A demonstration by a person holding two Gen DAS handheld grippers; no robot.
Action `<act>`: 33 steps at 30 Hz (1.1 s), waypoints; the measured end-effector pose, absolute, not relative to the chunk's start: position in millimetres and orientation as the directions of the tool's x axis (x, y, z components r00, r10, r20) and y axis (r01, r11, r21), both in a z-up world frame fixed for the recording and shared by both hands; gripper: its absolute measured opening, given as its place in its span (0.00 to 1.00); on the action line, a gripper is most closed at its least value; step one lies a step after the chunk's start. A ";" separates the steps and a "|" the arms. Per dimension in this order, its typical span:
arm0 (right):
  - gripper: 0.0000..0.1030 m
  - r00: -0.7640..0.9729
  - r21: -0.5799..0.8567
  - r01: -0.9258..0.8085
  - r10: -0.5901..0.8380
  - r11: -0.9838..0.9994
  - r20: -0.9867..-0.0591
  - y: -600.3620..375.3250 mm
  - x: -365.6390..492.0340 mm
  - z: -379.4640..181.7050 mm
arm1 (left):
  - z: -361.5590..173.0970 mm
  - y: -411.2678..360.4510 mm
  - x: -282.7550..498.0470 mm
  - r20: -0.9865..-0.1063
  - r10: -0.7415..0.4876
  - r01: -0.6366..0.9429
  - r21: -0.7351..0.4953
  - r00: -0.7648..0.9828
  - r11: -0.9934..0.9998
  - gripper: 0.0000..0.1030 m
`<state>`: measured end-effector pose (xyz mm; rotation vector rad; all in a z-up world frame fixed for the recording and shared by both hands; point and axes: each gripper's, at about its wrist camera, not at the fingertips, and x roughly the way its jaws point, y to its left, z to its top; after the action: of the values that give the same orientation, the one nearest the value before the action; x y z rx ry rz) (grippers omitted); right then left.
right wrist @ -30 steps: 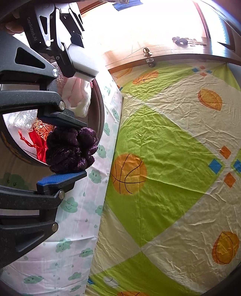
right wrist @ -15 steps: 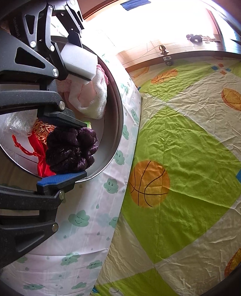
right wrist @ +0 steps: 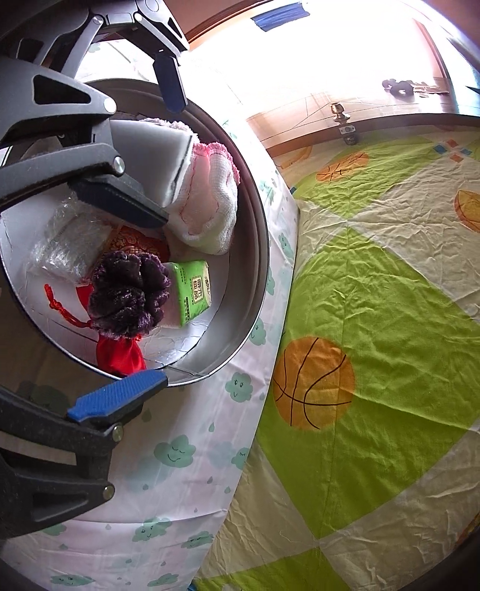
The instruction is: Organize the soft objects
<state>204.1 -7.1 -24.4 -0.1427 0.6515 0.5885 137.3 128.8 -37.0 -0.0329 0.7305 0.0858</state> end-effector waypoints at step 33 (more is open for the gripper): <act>0.87 0.746 0.053 -0.523 0.487 0.850 -0.454 -60.7 121.6 24.7 | 0.4 129.6 68.1 -0.555 0.137 -0.182 -0.026 0.821 0.983 1.00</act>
<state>121.6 -60.7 24.7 -0.0793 0.4740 0.5537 68.1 129.6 0.4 -0.0791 0.5841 0.1696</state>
